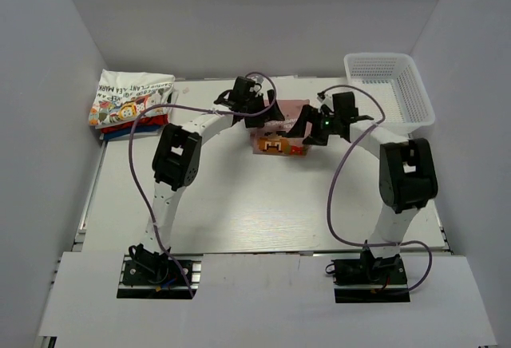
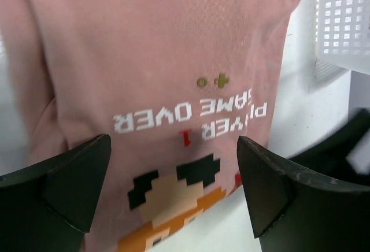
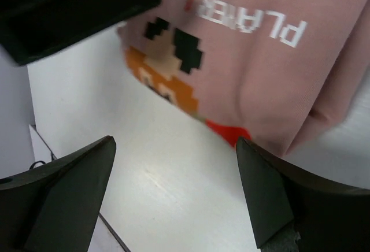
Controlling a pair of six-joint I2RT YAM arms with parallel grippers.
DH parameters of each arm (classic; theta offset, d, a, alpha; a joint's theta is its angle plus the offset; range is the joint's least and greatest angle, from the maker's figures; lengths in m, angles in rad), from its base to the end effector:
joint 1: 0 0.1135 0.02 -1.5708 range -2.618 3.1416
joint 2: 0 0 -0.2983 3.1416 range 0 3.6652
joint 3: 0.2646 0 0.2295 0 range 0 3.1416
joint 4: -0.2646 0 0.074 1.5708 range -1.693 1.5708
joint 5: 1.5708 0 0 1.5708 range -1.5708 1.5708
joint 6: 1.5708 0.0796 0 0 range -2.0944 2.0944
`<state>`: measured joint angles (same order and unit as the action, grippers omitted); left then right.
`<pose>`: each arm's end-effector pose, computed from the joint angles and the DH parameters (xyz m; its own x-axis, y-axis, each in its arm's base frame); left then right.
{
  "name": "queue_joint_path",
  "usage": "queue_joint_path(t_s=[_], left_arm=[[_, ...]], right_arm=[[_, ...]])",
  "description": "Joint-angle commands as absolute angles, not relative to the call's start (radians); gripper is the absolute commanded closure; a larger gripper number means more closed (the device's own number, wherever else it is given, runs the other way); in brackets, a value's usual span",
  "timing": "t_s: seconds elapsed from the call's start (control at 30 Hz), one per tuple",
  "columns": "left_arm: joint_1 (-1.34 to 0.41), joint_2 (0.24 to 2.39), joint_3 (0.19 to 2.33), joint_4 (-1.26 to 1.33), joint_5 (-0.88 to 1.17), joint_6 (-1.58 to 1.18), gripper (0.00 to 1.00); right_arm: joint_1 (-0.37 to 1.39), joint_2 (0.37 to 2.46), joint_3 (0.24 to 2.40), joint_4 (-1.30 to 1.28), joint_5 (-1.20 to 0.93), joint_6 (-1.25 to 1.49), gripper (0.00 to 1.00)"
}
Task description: Fold and stack the t-shirts
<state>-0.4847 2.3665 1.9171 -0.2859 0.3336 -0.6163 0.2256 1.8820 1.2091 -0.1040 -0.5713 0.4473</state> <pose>0.4916 -0.2883 0.1800 -0.8630 -0.1628 -0.4782 0.1915 0.7705 -0.6079 0.4022 0.1365 0.2075 -0.8600 0.1759 -0.4790 -0.2129 0.7293 0.6502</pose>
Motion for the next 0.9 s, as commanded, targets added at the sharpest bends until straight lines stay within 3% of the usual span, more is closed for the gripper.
queue_joint_path(t_s=[0.0, 0.2, 0.73, 0.87], left_arm=[[-0.479, 2.182, 1.864, -0.328, 0.263, -0.56, 0.0], [-0.469, 2.112, 1.834, -0.452, 0.14, -0.491, 0.0], [-0.469, 2.399, 2.056, -0.488, 0.184, -0.431, 0.0], [-0.469, 2.473, 2.129, -0.521, 0.184, -0.431, 0.06]], right_arm=[[0.222, 1.665, 1.238, -0.155, -0.537, 0.353, 0.1], [0.219, 1.519, 1.16, -0.225, -0.465, 0.334, 0.1], [0.218, 1.387, 1.158, -0.41, -0.365, 0.25, 0.1], [0.216, 1.361, 1.134, -0.417, -0.365, 0.235, 0.1]])
